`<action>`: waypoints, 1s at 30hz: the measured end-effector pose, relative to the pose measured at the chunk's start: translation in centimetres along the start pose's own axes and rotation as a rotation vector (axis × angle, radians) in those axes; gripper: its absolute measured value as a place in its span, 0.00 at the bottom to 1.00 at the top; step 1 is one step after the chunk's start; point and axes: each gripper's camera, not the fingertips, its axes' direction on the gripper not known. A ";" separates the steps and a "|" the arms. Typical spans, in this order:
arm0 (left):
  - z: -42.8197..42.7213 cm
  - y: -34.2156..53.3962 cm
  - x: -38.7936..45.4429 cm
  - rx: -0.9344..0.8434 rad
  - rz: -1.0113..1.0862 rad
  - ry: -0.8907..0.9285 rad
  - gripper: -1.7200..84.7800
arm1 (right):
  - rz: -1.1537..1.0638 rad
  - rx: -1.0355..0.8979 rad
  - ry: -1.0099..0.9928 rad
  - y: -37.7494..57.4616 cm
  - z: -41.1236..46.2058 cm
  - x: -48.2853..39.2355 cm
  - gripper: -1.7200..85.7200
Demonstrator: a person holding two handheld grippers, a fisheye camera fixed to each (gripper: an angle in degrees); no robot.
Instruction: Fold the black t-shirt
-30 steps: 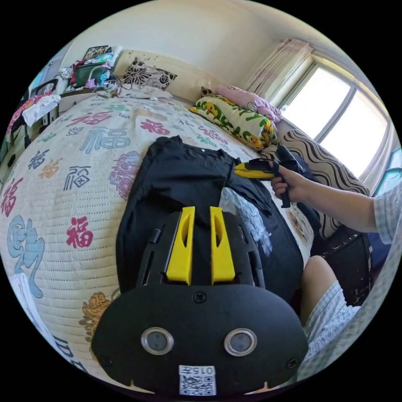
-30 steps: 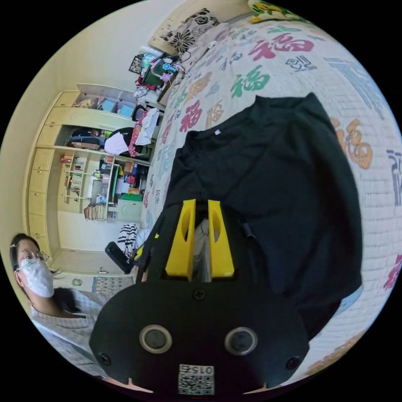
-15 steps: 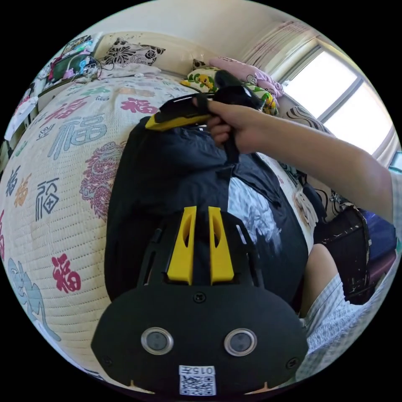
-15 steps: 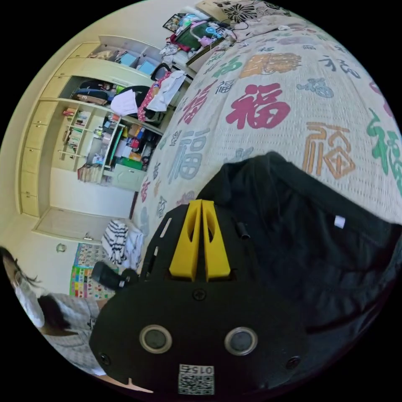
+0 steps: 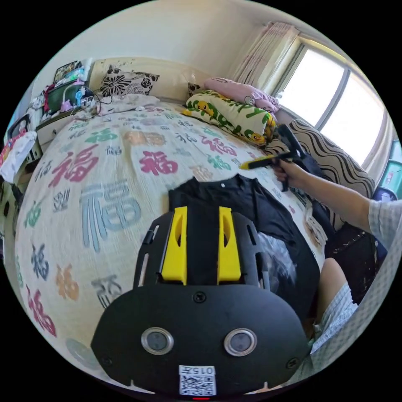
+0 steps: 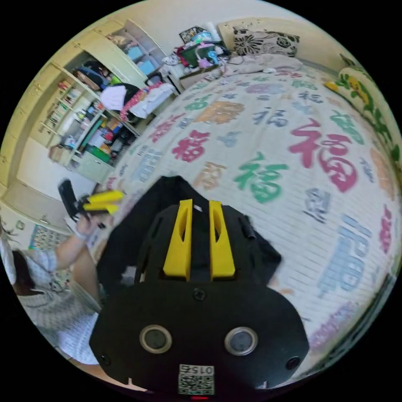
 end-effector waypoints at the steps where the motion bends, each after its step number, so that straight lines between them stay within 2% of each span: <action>1: 0.5 -1.4 -0.6 -0.011 0.003 -0.004 0.15 | 0.010 -0.039 0.080 1.2 -0.6 1.1 0.12; 3: 3.4 -6.5 -2.1 -0.122 0.042 -0.039 0.16 | 0.027 -0.104 0.149 2.9 -1.0 2.8 0.14; 6: 7.2 -10.5 -3.0 -0.305 0.080 -0.058 0.16 | 0.066 -0.183 0.123 4.8 -0.4 4.7 0.16; 9: 8.8 -12.3 -3.9 -0.418 0.045 -0.028 0.11 | 0.085 -0.204 0.112 6.0 0.5 5.0 0.12; 10: 8.6 -12.6 -4.0 -0.418 0.043 -0.027 0.10 | 0.071 -0.207 0.163 6.5 0.6 4.8 0.05; 13: 7.3 -14.1 -4.3 -0.425 0.023 0.023 0.05 | 0.005 -0.272 0.142 7.6 1.1 4.1 0.02; 19: 0.8 -19.2 -4.4 -0.294 -0.011 -0.072 0.03 | 0.089 -0.145 0.218 9.3 -2.6 4.2 0.01; 24: -2.8 -24.5 -1.9 -0.296 0.058 -0.150 0.02 | 0.103 -0.096 0.288 9.4 -4.6 3.3 0.01; 30: -5.8 -23.0 -0.3 -0.276 0.077 -0.153 0.02 | 0.137 -0.098 0.322 12.4 -4.0 3.2 0.01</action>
